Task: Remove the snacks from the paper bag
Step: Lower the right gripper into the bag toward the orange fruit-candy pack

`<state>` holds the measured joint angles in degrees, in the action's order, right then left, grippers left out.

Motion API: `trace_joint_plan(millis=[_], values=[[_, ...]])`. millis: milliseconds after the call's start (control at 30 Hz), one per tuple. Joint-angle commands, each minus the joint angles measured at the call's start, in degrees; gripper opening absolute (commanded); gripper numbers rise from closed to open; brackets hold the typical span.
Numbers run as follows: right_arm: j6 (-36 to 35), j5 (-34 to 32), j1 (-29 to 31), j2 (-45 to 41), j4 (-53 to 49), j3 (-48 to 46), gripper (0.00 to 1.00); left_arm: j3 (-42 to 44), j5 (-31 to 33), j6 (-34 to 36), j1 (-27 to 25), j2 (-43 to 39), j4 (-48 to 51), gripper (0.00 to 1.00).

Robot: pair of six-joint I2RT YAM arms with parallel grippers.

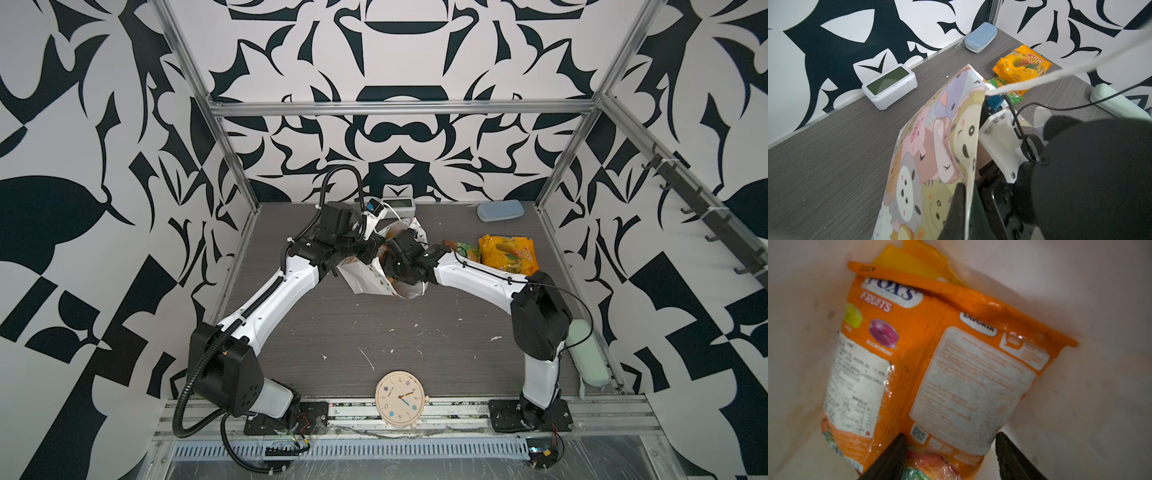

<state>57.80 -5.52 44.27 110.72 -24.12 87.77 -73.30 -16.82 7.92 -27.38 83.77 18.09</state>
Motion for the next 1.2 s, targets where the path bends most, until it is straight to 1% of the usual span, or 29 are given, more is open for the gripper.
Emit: trace_joint_plan(millis=[0, 33, 67, 100, 133, 167, 300, 400, 467, 567, 633, 767, 800, 867, 933, 1000, 1100, 1167], values=[[4.52, -0.3, -1.46, 1.07, 2.93, 2.82, 0.72, 0.88, -3.12, -0.56, -0.31, -1.38, -2.7, 0.0], [5.37, -0.99, -1.42, 1.87, 2.57, 3.33, 0.93, 0.88, -3.26, -0.63, -0.33, -1.41, -2.73, 0.0], [6.66, -0.77, -1.54, 2.56, 2.69, 3.63, 0.99, 0.95, -3.34, -0.63, -0.31, -1.52, -2.81, 0.0], [7.31, -0.31, -1.69, 3.57, 3.05, 4.25, 1.0, 1.01, -3.48, -0.58, -0.31, -1.5, -2.92, 0.0], [7.85, 0.31, -1.65, 4.61, 3.28, 5.05, 0.99, 1.05, -3.54, -0.6, -0.31, -1.58, -2.88, 0.0], [8.42, 0.9, -1.73, 5.5, 3.29, 5.76, 0.96, 1.13, -3.49, -0.5, -0.37, -1.67, -2.97, 0.0], [10.55, -0.1, -1.73, 8.64, 5.81, 7.3, 0.92, 1.66, -3.79, -0.62, -0.32, -1.86, -3.63, 0.0], [11.01, -0.01, -1.69, 11.39, 8.43, 8.67, 0.8, 1.73, -4.09, -0.77, -0.32, -1.87, -3.72, 0.0], [10.99, -1.19, -1.36, 12.96, 9.09, 9.68, 0.67, 2.06, -4.01, -0.73, -0.33, -1.94, -3.97, 0.0], [11.67, -1.07, -1.29, 15.14, 10.69, 10.24, 0.45, 2.52, -3.79, -0.68, -0.31, -2.28, -4.19, 0.0], [12.68, -0.11, -1.29, 15.48, 12.35, 9.35, 0.34, 2.82, -3.53, -0.62, -0.31, -2.53, -4.38, 0.0], [10.12, -1.65, -1.2, 13.5, 13.48, 8.37, 0.25, 3.86, -1.6, -0.39, -0.33, -3.08, -4.86, 0.0], [9.15, -1.98, -1.19, 12.58, 14.01, 7.81, 0.23, 4.03, -1.09, -0.34, -0.33, -3.08, -4.82, 0.0], [6.66, -2.96, -1.19, 9.92, 16.05, 5.83, 0.18, 4.52, -0.33, -0.3, -0.32, -3.08, -5.02, 0.0], [4.99, -3.71, -1.18, 7.29, 17.4, 4.06, 0.15, 5.13, 0.41, -0.3, -0.31, -3.0, -5.49, 0.0], [3.58, -3.98, -1.18, 4.71, 19.22, 1.92, 0.12, 5.7, 0.88, -0.5, -0.31, -2.92, -6.1, 0.0], [2.72, -3.3, -1.45, 0.58, 24.14, -2.9, 0.03, 6.4, 1.67, -0.54, -0.31, -2.79, -7.05, 0.0], [2.37, -2.68, -1.76, -1.41, 24.68, -4.69, 0.01, 6.54, 2.34, -0.49, -0.35, -2.65, -7.15, 0.0]])
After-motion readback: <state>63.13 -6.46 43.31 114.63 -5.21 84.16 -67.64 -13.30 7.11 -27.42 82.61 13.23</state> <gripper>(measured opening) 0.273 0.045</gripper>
